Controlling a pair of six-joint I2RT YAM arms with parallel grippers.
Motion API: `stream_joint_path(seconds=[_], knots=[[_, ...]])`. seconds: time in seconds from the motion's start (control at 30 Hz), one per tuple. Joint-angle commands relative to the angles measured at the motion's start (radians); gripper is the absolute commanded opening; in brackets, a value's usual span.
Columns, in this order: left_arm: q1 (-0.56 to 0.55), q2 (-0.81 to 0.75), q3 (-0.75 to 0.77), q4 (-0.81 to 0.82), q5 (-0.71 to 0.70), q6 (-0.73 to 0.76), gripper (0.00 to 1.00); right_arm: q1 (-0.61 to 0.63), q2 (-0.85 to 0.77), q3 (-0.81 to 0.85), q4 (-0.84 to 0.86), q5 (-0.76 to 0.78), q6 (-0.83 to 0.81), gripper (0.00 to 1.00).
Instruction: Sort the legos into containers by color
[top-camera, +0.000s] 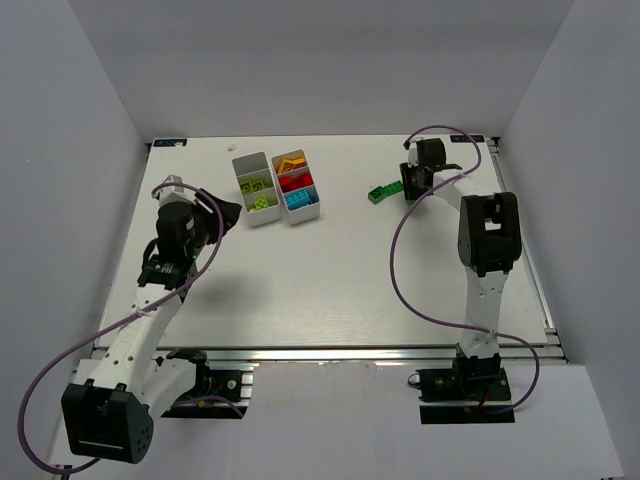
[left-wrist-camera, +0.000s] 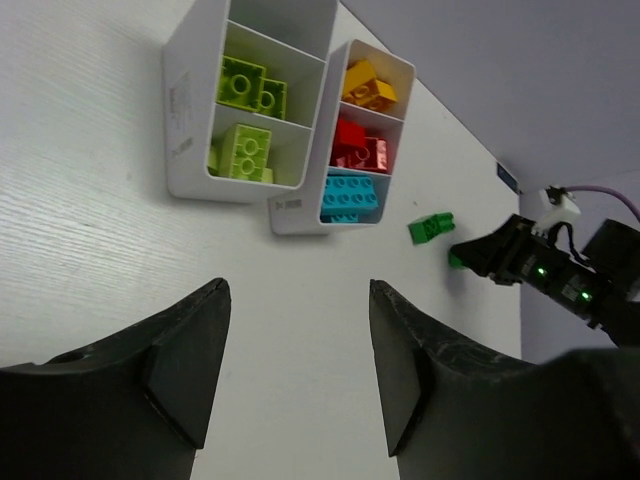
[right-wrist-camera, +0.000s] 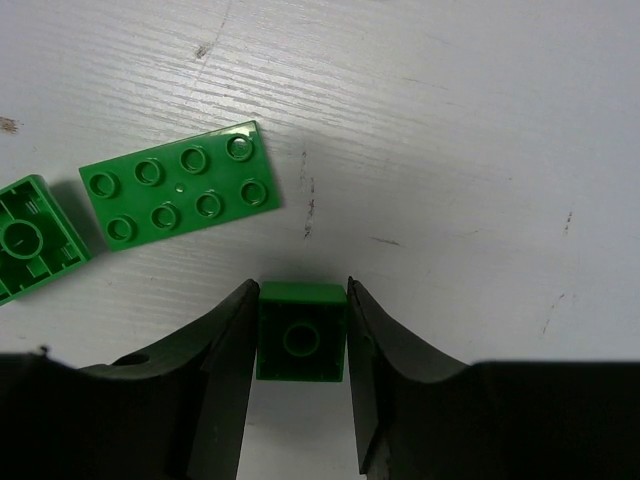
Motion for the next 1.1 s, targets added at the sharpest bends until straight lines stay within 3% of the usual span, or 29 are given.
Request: stream_joint_path(seconds=[0.0, 0.13, 0.23, 0.27, 0.33, 0.37, 0.4, 0.5, 0.67, 0.83, 1.07], knots=[[-0.002, -0.025, -0.044, 0.089, 0.122, -0.045, 0.67, -0.012, -0.023, -0.006, -0.030, -0.025, 0.009, 0.25], [-0.003, -0.035, -0.100, 0.175, 0.213, -0.106, 0.67, -0.013, -0.070, -0.045, -0.023, -0.140, -0.010, 0.05], [-0.014, -0.019, -0.136, 0.293, 0.280, -0.160, 0.68, -0.019, -0.164, -0.111, 0.002, -0.441, -0.120, 0.00], [-0.025, 0.003, -0.145, 0.313, 0.300, -0.183, 0.68, -0.022, -0.217, -0.137, -0.006, -0.685, -0.240, 0.00], [-0.040, 0.036, -0.151, 0.353, 0.342, -0.209, 0.68, -0.022, -0.271, -0.163, -0.079, -0.902, -0.388, 0.00], [-0.060, 0.056, -0.153, 0.392, 0.387, -0.221, 0.69, -0.022, -0.323, -0.180, -0.111, -1.114, -0.469, 0.00], [-0.071, 0.097, -0.150, 0.414, 0.414, -0.247, 0.69, -0.009, -0.348, -0.199, -0.142, -1.181, -0.651, 0.00], [-0.133, 0.171, -0.125, 0.475, 0.461, -0.266, 0.70, 0.051, -0.451, -0.292, -0.150, -1.242, -0.838, 0.00], [-0.232, 0.269, -0.079, 0.548, 0.486, -0.270, 0.70, 0.139, -0.578, -0.409, -0.139, -1.225, -1.011, 0.00], [-0.273, 0.336, -0.055, 0.646, 0.494, -0.296, 0.70, 0.215, -0.643, -0.457, -0.150, -1.188, -1.112, 0.00], [-0.322, 0.392, -0.025, 0.660, 0.500, -0.295, 0.68, 0.271, -0.666, -0.477, -0.136, -1.166, -1.128, 0.00]])
